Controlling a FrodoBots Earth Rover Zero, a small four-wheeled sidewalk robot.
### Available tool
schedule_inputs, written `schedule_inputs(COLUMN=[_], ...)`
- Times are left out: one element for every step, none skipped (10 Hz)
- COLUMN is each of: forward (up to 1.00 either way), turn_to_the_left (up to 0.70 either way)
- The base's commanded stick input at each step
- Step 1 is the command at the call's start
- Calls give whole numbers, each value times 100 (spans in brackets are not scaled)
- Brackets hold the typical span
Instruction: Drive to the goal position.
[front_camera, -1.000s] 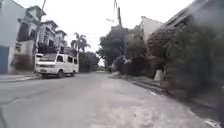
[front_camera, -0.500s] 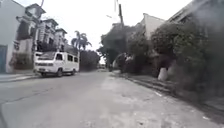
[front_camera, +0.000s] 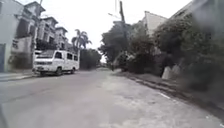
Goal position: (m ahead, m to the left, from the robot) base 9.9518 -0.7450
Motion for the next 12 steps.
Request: schedule_inputs(forward=[50,50,50,50,50,50,50,50,50,50,50,50], turn_to_the_left=[0,0,0,0,0,0,0,0,0,0,0,0])
